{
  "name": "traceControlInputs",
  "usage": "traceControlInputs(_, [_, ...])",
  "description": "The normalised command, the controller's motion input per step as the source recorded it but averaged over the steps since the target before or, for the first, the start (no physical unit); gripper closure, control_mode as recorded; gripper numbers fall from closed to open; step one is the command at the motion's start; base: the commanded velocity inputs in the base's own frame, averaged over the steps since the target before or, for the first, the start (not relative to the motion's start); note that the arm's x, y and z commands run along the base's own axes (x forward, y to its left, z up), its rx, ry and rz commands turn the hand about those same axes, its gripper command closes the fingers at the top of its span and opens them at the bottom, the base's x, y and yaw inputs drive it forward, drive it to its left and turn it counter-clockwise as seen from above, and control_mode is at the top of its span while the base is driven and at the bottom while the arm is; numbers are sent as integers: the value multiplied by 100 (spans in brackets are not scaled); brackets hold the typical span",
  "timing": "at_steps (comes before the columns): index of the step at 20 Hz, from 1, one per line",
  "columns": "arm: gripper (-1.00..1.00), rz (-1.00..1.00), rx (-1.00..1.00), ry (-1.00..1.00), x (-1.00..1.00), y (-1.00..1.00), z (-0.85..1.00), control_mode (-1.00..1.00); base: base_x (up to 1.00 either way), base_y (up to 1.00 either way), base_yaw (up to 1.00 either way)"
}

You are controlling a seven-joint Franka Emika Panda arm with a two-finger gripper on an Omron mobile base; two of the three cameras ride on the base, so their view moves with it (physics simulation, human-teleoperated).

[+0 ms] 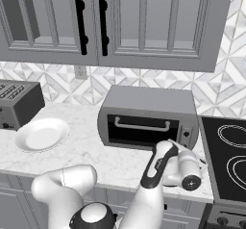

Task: Pick up the kebab skewer and baguette bread, and place them inside the toaster oven. Close the toaster oven door and start by setting the timer.

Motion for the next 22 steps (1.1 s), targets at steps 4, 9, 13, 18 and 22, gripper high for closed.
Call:
traceControlInputs(4, [100, 0, 28, 0, 0, -1, 0, -100, 0, 0, 0])
traceControlInputs(9, [100, 0, 32, 0, 0, -8, 0, -100, 0, 0, 0])
traceControlInputs(13, [100, 0, 34, 0, 0, -9, 0, -100, 0, 0, 0])
traceControlInputs(18, [100, 0, 33, 0, 0, -1, 0, -100, 0, 0, 0])
traceControlInputs(22, [100, 0, 31, 0, 0, 0, 0, -100, 0, 0, 0])
